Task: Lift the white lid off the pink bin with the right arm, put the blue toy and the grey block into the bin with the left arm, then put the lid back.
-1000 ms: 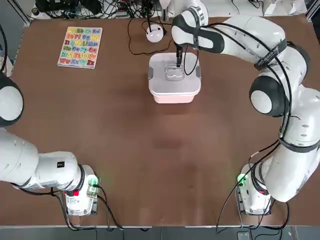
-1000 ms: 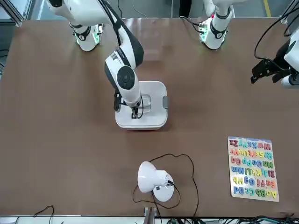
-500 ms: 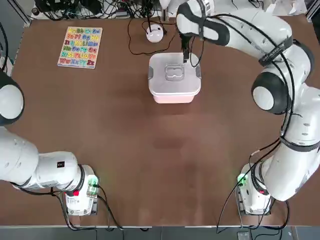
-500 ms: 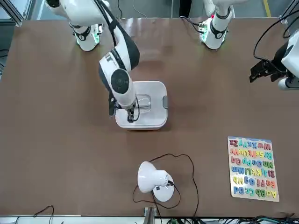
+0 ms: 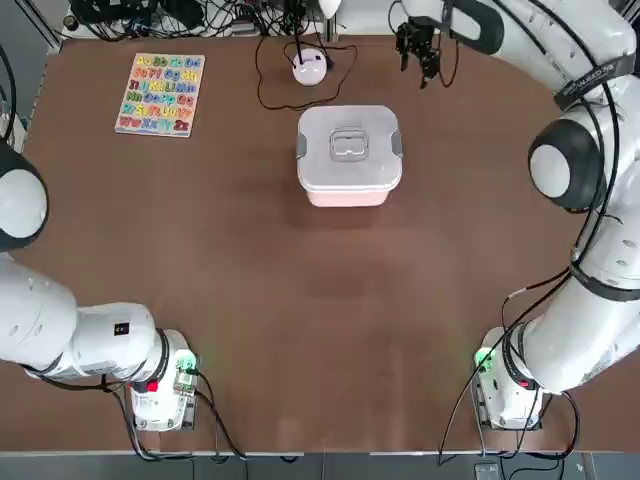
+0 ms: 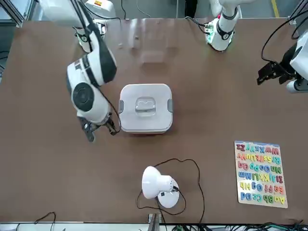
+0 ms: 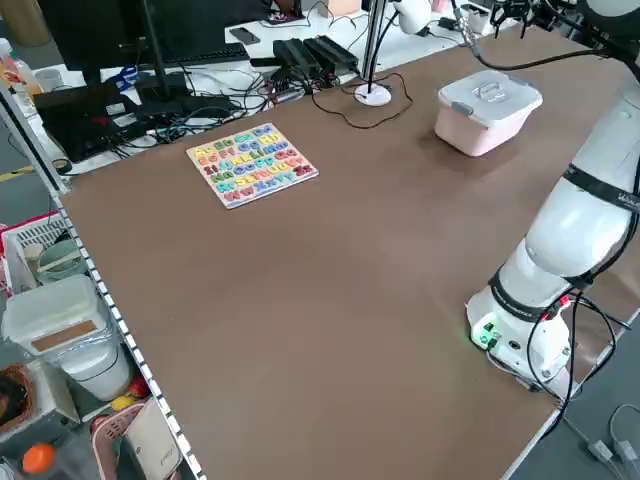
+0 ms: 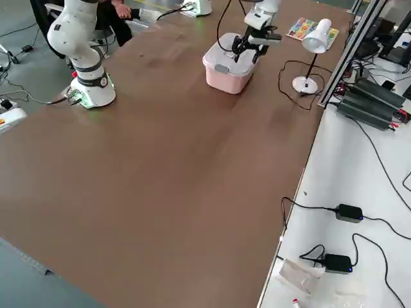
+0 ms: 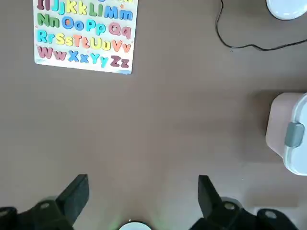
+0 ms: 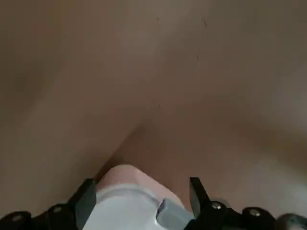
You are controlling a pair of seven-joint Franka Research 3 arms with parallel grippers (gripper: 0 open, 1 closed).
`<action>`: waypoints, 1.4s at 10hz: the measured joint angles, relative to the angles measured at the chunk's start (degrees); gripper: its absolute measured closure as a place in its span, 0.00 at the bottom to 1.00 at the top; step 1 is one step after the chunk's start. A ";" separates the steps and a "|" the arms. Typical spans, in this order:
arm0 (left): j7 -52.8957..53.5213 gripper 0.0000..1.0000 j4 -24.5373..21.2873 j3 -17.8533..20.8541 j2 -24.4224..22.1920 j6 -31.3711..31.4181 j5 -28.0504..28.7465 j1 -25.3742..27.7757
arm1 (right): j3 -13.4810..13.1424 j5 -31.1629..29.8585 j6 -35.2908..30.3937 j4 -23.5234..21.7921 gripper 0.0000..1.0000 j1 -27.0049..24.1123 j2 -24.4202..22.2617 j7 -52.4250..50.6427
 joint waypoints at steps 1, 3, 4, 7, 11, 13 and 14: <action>0.00 0.00 0.00 0.01 0.00 0.00 0.00 0.01 | -0.03 -0.30 -0.23 -0.06 0.13 -2.77 0.02 -9.59; 0.00 0.00 0.00 0.01 0.00 0.00 0.00 0.00 | -0.03 -0.59 -1.30 -0.12 0.13 -6.88 0.03 -27.27; 0.00 0.00 0.00 0.01 0.00 0.00 0.00 0.01 | -0.05 -0.78 -1.83 -0.11 0.13 -8.66 -0.13 -35.62; 0.00 0.00 0.03 0.02 0.00 -0.02 0.00 0.07 | 0.04 -1.03 -5.07 -1.06 0.13 -17.76 -4.20 -57.35; 0.00 0.00 0.08 0.03 0.03 -0.07 0.00 0.13 | 3.30 -1.02 -12.08 -6.93 0.00 -26.48 -21.54 -60.70; 0.00 0.00 0.08 0.03 0.03 -0.08 0.00 0.17 | 3.64 -1.02 -13.54 -8.51 0.00 -26.56 -27.62 -59.21; 0.00 0.00 0.08 0.03 0.03 -0.08 0.00 0.15 | 3.72 -1.02 -13.42 -8.82 0.00 -26.55 -28.27 -57.51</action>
